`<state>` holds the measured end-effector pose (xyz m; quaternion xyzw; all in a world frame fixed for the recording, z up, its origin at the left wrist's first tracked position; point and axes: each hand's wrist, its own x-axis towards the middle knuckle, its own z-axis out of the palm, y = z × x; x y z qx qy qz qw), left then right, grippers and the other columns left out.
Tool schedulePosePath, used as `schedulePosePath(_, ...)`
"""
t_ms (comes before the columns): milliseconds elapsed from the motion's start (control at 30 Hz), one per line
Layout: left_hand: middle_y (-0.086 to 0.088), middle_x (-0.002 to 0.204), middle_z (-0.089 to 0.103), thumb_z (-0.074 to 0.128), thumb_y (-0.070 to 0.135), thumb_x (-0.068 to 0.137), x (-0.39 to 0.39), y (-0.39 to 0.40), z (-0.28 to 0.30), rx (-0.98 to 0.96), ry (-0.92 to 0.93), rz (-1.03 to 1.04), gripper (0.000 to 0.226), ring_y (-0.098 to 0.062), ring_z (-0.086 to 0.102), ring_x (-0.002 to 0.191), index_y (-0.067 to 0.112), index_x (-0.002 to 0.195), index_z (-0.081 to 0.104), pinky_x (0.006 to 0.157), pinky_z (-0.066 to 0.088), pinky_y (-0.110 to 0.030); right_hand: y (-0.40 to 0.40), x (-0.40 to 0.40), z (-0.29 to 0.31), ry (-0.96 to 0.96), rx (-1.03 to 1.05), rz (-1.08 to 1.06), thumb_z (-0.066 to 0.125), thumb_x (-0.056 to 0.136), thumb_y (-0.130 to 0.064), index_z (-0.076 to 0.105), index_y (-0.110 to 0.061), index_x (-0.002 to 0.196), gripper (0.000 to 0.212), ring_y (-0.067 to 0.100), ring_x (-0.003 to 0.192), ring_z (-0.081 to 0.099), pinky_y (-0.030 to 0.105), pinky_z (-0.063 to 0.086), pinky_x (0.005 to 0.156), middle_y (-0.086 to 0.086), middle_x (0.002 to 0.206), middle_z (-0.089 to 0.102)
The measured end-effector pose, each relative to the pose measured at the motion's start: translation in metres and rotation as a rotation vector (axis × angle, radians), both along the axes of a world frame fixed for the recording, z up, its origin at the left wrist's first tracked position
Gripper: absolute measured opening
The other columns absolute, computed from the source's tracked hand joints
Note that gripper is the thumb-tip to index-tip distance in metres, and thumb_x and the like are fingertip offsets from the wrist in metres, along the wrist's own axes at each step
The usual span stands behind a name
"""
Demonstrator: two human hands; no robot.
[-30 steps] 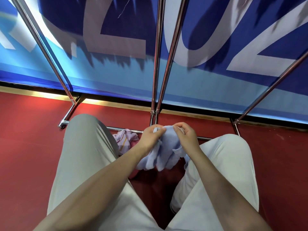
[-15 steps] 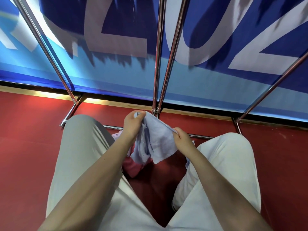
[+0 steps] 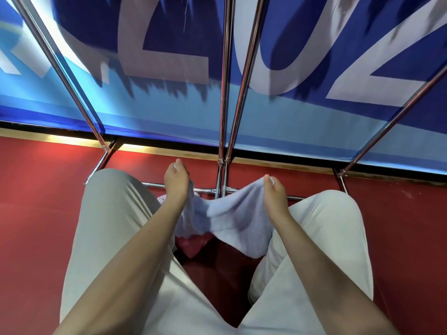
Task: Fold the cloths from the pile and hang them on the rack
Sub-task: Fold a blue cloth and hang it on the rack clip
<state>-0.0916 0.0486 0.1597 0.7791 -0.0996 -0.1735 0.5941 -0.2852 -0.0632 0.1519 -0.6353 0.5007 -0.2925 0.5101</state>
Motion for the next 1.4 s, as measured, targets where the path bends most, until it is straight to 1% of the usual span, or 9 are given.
schedulePosePath(133,-0.002,0.069,0.034,0.034,0.024,0.101,-0.002,0.0,0.001,0.032,0.029,-0.067,0.033,-0.019,0.031,0.07,0.013,0.07,0.036,0.067,0.027,-0.035,0.0,-0.002,-0.001,0.195,-0.179,0.064,0.034,0.103,-0.024,0.049,-0.008,0.083,0.029,0.021,0.073,0.048,0.032,0.034,0.067,0.003,0.073,0.05)
schedulePosePath(267,-0.001,0.077,0.031,0.029,0.021,0.095,-0.008,-0.004,0.008,0.053,0.168,-0.13,0.019,-0.015,0.028,0.074,0.015,0.079,0.034,0.062,0.026,-0.031,0.001,-0.004,0.0,0.297,-0.219,0.113,0.032,0.103,-0.018,0.054,-0.008,0.113,0.027,0.017,0.089,0.05,0.028,0.034,0.073,0.001,0.098,0.056)
schedulePosePath(433,0.001,0.074,0.037,0.028,0.011,0.093,-0.01,-0.004,0.005,0.09,0.124,-0.245,0.023,-0.014,0.034,0.071,0.016,0.073,0.039,0.062,0.031,-0.029,0.0,0.0,0.003,0.029,0.044,0.014,0.033,0.1,-0.01,0.061,-0.009,0.109,0.029,0.013,0.095,0.05,0.026,0.036,0.081,0.003,0.106,0.056)
schedulePosePath(600,-0.002,0.077,0.051,0.045,0.019,0.097,-0.021,-0.001,0.0,0.031,0.132,-0.339,0.015,-0.015,0.047,0.073,0.01,0.09,0.054,0.063,0.039,-0.027,-0.001,0.001,0.006,-0.156,0.236,-0.057,0.042,0.099,-0.011,0.064,-0.014,0.086,0.026,0.021,0.093,0.054,0.032,0.042,0.078,0.006,0.095,0.06)
schedulePosePath(733,-0.006,0.068,0.049,0.061,0.028,0.091,-0.031,0.0,-0.002,-0.067,0.178,-0.35,0.026,-0.018,0.044,0.068,0.006,0.076,0.059,0.064,0.038,-0.031,0.008,0.002,0.011,-0.412,0.38,0.099,0.053,0.095,-0.003,0.064,-0.002,0.094,0.011,0.021,0.089,0.063,0.033,0.057,0.079,0.012,0.094,0.062)
schedulePosePath(933,-0.002,0.066,0.059,0.063,0.018,0.092,-0.044,-0.004,0.006,-0.198,0.27,-0.328,0.018,-0.016,0.05,0.068,0.013,0.076,0.07,0.07,0.041,-0.031,0.019,0.008,0.022,-0.567,0.476,0.341,0.049,0.093,0.007,0.063,0.001,0.107,0.021,0.017,0.1,0.068,0.024,0.053,0.09,0.012,0.102,0.071)
schedulePosePath(1033,-0.011,0.077,0.061,0.06,0.015,0.093,-0.047,-0.006,0.007,-0.225,0.284,-0.355,0.017,-0.02,0.052,0.075,0.007,0.083,0.07,0.074,0.042,-0.033,0.021,0.01,0.019,-0.48,0.376,0.345,0.05,0.094,0.003,0.064,-0.001,0.103,0.017,0.018,0.094,0.069,0.022,0.055,0.084,0.011,0.097,0.072)
schedulePosePath(1167,-0.013,0.078,0.057,0.06,0.017,0.093,-0.051,-0.01,0.007,-0.201,0.268,-0.387,0.018,-0.022,0.047,0.075,0.004,0.084,0.069,0.073,0.038,-0.035,0.02,0.01,0.018,-0.274,0.135,0.264,0.058,0.093,-0.008,0.067,-0.006,0.087,0.012,0.008,0.063,0.063,0.02,0.049,0.061,0.006,0.072,0.068)
schedulePosePath(1400,0.001,0.068,0.06,0.058,0.019,0.095,-0.057,-0.014,0.003,-0.213,0.262,-0.369,0.023,-0.013,0.05,0.068,0.017,0.075,0.068,0.065,0.042,-0.024,0.013,0.007,0.015,-0.162,-0.064,0.23,0.061,0.092,-0.013,0.068,-0.016,0.084,0.011,0.001,0.073,0.057,0.015,0.046,0.071,-0.006,0.081,0.064)
